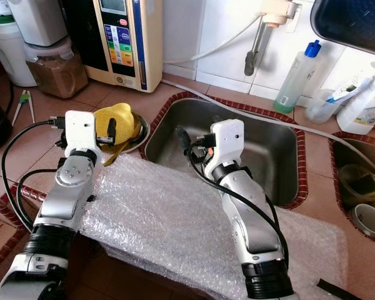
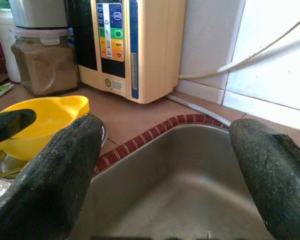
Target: Kitchen organization
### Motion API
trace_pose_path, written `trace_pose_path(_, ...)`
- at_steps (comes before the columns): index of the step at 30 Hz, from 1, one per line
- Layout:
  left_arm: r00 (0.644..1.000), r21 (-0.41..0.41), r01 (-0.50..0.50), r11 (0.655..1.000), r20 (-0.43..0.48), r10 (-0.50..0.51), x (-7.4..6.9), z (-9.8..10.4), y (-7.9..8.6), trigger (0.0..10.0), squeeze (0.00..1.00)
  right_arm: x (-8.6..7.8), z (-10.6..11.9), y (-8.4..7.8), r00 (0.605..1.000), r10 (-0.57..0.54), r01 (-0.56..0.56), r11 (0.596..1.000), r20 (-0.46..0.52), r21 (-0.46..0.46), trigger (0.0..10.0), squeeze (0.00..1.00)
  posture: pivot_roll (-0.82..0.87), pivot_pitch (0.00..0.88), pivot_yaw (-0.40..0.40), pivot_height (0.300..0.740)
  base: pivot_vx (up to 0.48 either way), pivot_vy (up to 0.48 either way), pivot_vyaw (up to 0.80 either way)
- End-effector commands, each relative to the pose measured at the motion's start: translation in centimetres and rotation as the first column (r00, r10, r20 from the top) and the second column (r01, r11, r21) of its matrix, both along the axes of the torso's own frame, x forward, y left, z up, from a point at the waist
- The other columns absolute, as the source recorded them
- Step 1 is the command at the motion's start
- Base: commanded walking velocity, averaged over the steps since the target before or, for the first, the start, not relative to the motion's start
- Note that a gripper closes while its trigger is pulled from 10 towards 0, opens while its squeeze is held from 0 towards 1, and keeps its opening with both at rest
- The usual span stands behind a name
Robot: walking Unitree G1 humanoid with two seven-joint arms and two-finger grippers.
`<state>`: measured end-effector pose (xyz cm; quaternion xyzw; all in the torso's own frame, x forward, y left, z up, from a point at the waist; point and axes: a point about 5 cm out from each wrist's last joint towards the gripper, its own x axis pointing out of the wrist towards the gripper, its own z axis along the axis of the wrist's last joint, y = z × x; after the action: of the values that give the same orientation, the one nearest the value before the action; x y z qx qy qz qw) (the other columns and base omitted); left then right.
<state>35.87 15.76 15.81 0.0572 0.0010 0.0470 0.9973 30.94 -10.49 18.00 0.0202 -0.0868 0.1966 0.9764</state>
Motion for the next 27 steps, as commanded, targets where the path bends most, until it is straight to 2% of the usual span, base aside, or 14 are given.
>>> trace_pose_path(1, 0.998, -0.019, 0.031, 0.999, -0.048, -0.032, 0.3, -0.5, -0.5, 6.2, 0.0, -0.2, 0.8, 0.2, 1.0, 0.013, -0.013, 1.0, 0.024, 0.002, 10.0, 0.0, -0.08, 0.077, -0.056, 0.74, 0.0, 0.0, 0.0)
trace_pose_path(2, 0.996, -0.033, 0.062, 0.998, -0.062, -0.064, 0.6, -0.7, -0.9, 0.0, 0.0, -0.2, 0.6, 0.3, 0.999, 0.023, -0.022, 1.0, 0.024, -0.013, 10.0, 0.0, -0.1, 0.072, -0.058, 0.74, 0.0, 0.0, 0.0)
trace_pose_path(5, 0.994, -0.059, 0.059, 0.997, -0.087, -0.064, 0.9, -0.9, -1.1, 0.0, 0.0, -0.3, 0.5, 0.3, 1.0, 0.021, -0.02, 1.0, 0.021, -0.008, 10.0, 0.0, -0.1, 0.069, -0.052, 0.74, 0.0, 0.0, 0.0)
trace_pose_path(8, 0.994, -0.068, 0.073, 0.995, -0.077, -0.078, 1.4, -0.2, -1.4, 0.0, 0.0, -0.3, 0.6, 0.4, 0.999, 0.051, -0.051, 0.999, 0.013, -0.008, 10.0, 0.0, -0.11, 0.07, -0.038, 0.74, 0.0, 0.0, 0.0)
trace_pose_path(16, 0.992, -0.089, 0.079, 0.993, -0.087, -0.086, 1.7, -0.1, -1.4, 0.0, 0.0, -0.5, 0.4, 0.4, 0.998, 0.055, -0.055, 0.999, 0.005, -0.003, 10.0, 0.0, -0.1, 0.066, -0.027, 0.74, 0.0, 0.0, 0.0)
trace_pose_path(23, 0.989, -0.191, 0.023, 0.981, -0.137, -0.05, 1.4, -1.0, -1.0, 0.0, 0.0, -0.5, 0.4, 0.3, 0.998, 0.057, -0.057, 0.998, 0.006, -0.002, 10.0, 0.0, -0.1, 0.067, -0.028, 0.74, 0.0, 0.0, 0.0)
trace_pose_path(27, 0.987, -0.207, 0.017, 0.978, -0.155, -0.05, 1.1, -1.5, -1.1, 0.0, 0.0, -0.6, 0.5, 0.0, 0.998, 0.063, -0.063, 0.998, 0.004, -0.006, 10.0, 0.0, -0.11, 0.069, -0.03, 0.74, 0.0, 0.0, 0.0)
